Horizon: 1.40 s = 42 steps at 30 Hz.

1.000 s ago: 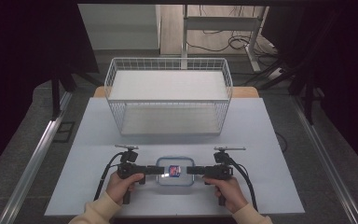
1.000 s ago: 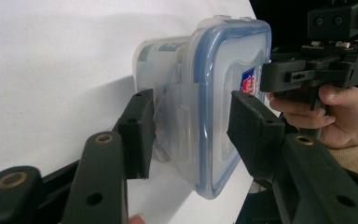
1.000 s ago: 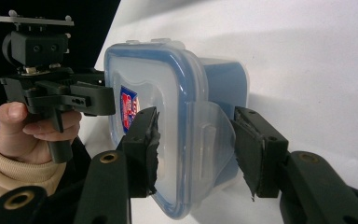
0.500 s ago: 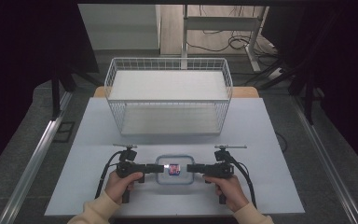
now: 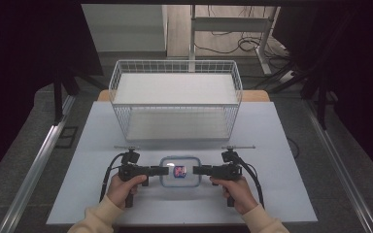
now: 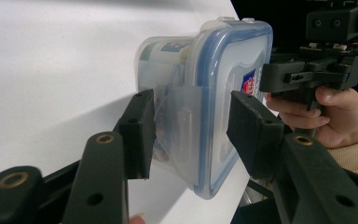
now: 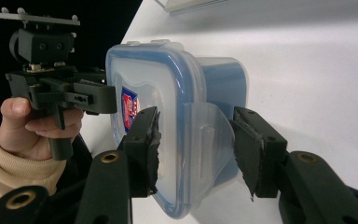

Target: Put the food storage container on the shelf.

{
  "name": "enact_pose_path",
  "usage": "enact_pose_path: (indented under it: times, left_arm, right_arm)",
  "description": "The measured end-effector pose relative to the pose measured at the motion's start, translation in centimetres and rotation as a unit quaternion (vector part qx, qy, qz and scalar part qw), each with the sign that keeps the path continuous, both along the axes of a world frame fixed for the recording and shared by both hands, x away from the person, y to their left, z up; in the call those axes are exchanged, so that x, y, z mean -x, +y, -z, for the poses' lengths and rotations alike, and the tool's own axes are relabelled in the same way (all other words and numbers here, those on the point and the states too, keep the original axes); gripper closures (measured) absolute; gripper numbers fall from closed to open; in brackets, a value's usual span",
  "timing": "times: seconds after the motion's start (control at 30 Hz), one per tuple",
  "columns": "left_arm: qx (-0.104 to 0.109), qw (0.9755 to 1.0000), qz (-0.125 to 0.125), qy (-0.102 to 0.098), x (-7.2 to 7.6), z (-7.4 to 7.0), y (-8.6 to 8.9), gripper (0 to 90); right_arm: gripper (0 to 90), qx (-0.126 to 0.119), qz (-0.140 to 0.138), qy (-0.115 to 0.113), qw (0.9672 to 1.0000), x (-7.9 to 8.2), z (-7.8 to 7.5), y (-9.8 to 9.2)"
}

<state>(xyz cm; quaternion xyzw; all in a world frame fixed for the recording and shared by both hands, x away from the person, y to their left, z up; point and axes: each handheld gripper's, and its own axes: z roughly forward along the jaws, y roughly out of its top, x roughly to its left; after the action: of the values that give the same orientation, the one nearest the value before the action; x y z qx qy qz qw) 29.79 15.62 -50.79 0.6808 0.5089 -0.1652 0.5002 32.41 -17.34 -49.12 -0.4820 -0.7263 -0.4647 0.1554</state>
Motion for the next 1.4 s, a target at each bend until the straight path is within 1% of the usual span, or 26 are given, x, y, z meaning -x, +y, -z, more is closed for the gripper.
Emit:
enact_pose_path:
  times: [0.13,0.17,0.2,0.27,0.4,0.47,0.5,0.53,0.57,0.63,0.7,0.73,0.77,0.87,0.9,0.97,1.03,1.07,1.13,1.2,1.23,1.27,1.3,1.33,1.37,1.4]
  left_arm:
    - [0.000,1.0000,0.000,-0.004,-0.3,-0.6,0.1,52.7]
    - [-0.001,1.0000,0.000,-0.005,-0.4,-0.8,0.1,52.7]
    - [-0.002,1.0000,0.001,-0.009,-0.6,-1.3,0.0,52.7]
    - [-0.002,0.9999,0.001,-0.011,-0.7,-1.6,0.0,52.7]
    - [-0.003,0.9998,0.001,-0.018,-1.2,-2.6,0.0,52.7]
    - [-0.002,0.9997,-0.001,-0.025,-1.6,-3.5,0.1,52.7]
    - [-0.002,0.9997,-0.001,-0.025,-1.6,-3.5,0.1,52.7]
    - [-0.002,0.9995,-0.002,-0.030,-1.9,-4.0,0.2,52.7]
    - [-0.002,0.9995,-0.002,-0.030,-1.9,-4.0,0.2,52.7]
    - [-0.004,0.9993,-0.001,-0.036,-2.3,-4.9,0.3,52.7]
    - [-0.004,0.9992,-0.001,-0.039,-2.4,-5.2,0.4,52.7]
    - [-0.004,0.9991,-0.002,-0.042,-2.5,-5.5,0.5,52.7]
    - [-0.004,0.9990,-0.003,-0.045,-2.6,-5.7,0.6,52.7]
    - [-0.001,0.9986,-0.009,-0.051,-2.8,-6.6,0.7,52.7]
    - [0.001,0.9986,-0.010,-0.053,-2.9,-6.8,0.8,52.7]
    - [0.003,0.9982,-0.012,-0.058,-3.2,-7.5,0.9,52.7]
    - [0.004,0.9981,-0.012,-0.060,-3.3,-7.8,1.0,52.7]
    - [0.005,0.9980,-0.013,-0.062,-3.4,-8.0,1.0,52.7]
    - [0.006,0.9977,-0.014,-0.066,-3.6,-8.6,1.1,52.7]
    - [0.004,0.9973,-0.015,-0.072,-3.9,-9.2,1.2,52.7]
    - [0.004,0.9969,-0.014,-0.078,-4.1,-9.9,1.2,52.7]
    - [0.004,0.9969,-0.014,-0.078,-4.1,-9.9,1.2,52.7]
    - [0.004,0.9966,-0.015,-0.081,-4.2,-10.3,1.3,52.7]
    - [0.004,0.9963,-0.014,-0.084,-4.4,-10.7,1.3,52.7]
    - [0.004,0.9960,-0.014,-0.088,-4.5,-11.1,1.3,52.7]
    - [0.003,0.9954,-0.015,-0.095,-4.7,-11.8,1.4,52.7]
  right_arm:
    - [52.7,-0.002,0.000,-0.003,1.0000,-0.3,-0.5,0.1]
    - [52.7,-0.001,-0.001,-0.009,1.0000,-0.5,-0.8,0.1]
    - [52.7,-0.002,0.000,-0.008,1.0000,-0.6,-1.0,0.1]
    - [52.7,-0.002,0.000,-0.012,0.9999,-0.7,-1.3,0.1]
    - [52.6,-0.002,0.002,-0.022,0.9997,-1.0,-2.3,0.1]
    - [52.6,-0.002,0.001,-0.031,0.9995,-1.4,-3.2,0.2]
    - [52.6,-0.002,0.001,-0.031,0.9995,-1.4,-3.2,0.2]
    - [52.6,-0.002,0.001,-0.036,0.9994,-1.7,-3.8,0.2]
    - [52.6,-0.002,0.001,-0.036,0.9994,-1.7,-3.8,0.2]
    - [52.6,-0.003,0.000,-0.042,0.9991,-2.2,-4.6,0.4]
    - [52.6,-0.002,-0.001,-0.043,0.9991,-2.3,-4.9,0.5]
    - [52.6,-0.002,-0.002,-0.050,0.9988,-2.5,-5.5,0.6]
    - [52.6,-0.002,-0.002,-0.050,0.9988,-2.5,-5.5,0.6]
    - [52.6,-0.003,-0.003,-0.058,0.9983,-2.9,-6.4,0.8]
    - [52.6,-0.003,-0.003,-0.065,0.9979,-3.2,-7.1,0.9]
    - [52.6,-0.001,-0.005,-0.069,0.9976,-3.5,-7.7,1.1]
    - [52.6,0.000,-0.006,-0.071,0.9975,-3.6,-8.0,1.1]
    - [52.6,0.002,-0.007,-0.074,0.9972,-3.9,-8.6,1.3]
    - [52.6,0.002,-0.008,-0.078,0.9969,-4.0,-8.9,1.3]
    - [52.6,0.002,-0.008,-0.081,0.9967,-4.2,-9.6,1.4]
    - [52.6,0.002,-0.009,-0.086,0.9963,-4.5,-10.3,1.4]
    - [52.6,0.002,-0.009,-0.086,0.9963,-4.5,-10.3,1.4]
    - [52.6,0.002,-0.010,-0.092,0.9957,-4.7,-11.0,1.5]
    - [52.6,0.002,-0.010,-0.092,0.9957,-4.7,-11.0,1.5]
    - [52.5,0.001,-0.010,-0.098,0.9952,-4.9,-11.8,1.6]
    - [52.5,0.000,-0.010,-0.102,0.9948,-5.1,-12.1,1.6]
